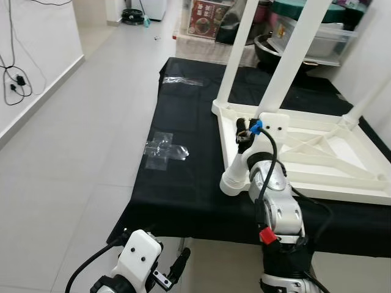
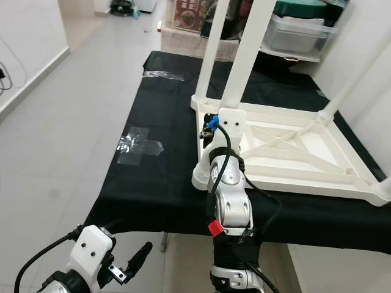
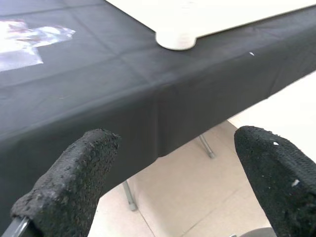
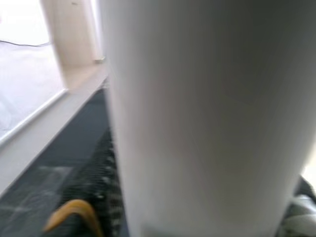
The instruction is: Building children table
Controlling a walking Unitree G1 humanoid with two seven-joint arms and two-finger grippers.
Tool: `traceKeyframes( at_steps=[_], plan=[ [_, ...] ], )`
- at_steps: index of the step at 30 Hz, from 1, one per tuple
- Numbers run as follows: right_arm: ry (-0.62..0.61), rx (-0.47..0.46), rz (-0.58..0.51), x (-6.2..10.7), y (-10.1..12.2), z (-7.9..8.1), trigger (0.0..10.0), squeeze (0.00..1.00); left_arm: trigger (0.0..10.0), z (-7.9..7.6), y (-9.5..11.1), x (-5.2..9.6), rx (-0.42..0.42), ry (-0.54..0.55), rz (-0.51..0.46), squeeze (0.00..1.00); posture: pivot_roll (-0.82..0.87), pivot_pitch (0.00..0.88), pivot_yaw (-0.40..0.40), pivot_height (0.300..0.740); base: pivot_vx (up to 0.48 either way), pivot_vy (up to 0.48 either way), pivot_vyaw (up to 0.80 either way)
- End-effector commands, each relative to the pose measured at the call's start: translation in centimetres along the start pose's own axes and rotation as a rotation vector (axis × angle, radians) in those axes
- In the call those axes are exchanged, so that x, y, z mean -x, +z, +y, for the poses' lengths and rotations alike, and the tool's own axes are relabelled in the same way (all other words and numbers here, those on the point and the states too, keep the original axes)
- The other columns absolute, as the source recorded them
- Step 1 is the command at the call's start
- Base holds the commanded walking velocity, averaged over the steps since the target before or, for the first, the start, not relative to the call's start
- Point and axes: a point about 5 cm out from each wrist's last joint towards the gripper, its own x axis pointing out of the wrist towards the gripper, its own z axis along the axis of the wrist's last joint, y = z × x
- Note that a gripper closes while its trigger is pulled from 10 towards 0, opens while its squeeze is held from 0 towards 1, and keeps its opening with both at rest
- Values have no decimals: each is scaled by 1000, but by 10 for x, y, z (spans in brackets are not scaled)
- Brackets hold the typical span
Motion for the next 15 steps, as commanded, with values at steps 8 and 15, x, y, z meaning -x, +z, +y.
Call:
traceKeyframes(
  at_steps=[8, 15],
  plan=[
    [354, 45, -16, -24, 15, -24, 10000, 0, 10000, -1, -2, -1, 4, -8, 6, 0, 132, 107, -153, 740, 0, 0, 0],
    [1012, 16, 210, -13, 17, -33, 10000, 0, 10000, 0, -2, 0, 13, 3, 9, 0, 141, 112, -145, 740, 0, 0, 0]
  ],
)
